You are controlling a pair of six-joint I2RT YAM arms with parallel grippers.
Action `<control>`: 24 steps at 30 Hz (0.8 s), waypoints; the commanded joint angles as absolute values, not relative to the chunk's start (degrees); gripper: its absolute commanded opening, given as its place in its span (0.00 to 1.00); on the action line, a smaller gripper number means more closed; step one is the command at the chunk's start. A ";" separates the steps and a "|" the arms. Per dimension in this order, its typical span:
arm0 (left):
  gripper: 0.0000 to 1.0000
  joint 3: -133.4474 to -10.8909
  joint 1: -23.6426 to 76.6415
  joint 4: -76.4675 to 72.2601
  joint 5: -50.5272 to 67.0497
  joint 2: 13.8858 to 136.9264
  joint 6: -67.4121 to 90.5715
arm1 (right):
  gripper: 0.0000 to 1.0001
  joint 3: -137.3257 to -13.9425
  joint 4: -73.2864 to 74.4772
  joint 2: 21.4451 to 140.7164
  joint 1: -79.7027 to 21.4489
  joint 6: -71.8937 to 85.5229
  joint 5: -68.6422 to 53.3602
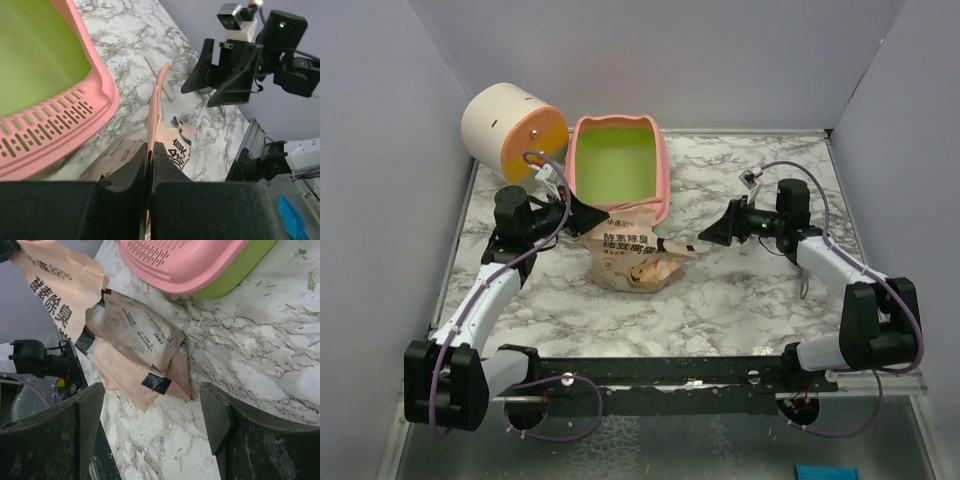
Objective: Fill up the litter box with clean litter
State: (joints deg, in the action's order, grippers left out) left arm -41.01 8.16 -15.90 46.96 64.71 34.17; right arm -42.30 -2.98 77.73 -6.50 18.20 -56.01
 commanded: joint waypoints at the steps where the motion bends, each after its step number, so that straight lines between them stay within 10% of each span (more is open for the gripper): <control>1: 0.00 -39.82 8.57 -23.22 50.12 59.37 30.71 | 0.79 -46.93 -6.71 84.28 -8.22 19.94 -56.16; 24: 0.00 -30.69 8.52 -49.60 39.96 55.54 29.94 | 0.67 -43.52 -62.38 99.94 -13.77 49.49 -81.04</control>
